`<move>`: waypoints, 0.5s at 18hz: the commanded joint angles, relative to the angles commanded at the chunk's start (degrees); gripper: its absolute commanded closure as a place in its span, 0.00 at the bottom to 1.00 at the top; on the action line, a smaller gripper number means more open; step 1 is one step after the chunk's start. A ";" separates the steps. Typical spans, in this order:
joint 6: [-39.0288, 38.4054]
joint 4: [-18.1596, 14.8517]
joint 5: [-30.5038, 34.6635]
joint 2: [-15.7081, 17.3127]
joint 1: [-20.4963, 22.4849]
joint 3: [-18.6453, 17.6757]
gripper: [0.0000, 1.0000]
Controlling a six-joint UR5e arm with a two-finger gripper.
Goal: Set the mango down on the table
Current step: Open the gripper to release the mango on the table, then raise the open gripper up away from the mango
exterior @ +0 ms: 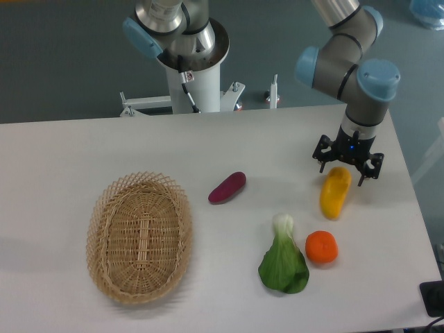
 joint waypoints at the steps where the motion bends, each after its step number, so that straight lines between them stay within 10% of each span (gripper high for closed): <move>1: 0.09 0.00 0.52 0.35 0.26 0.18 0.00; 9: 7.72 -4.73 5.27 3.34 1.41 4.30 0.00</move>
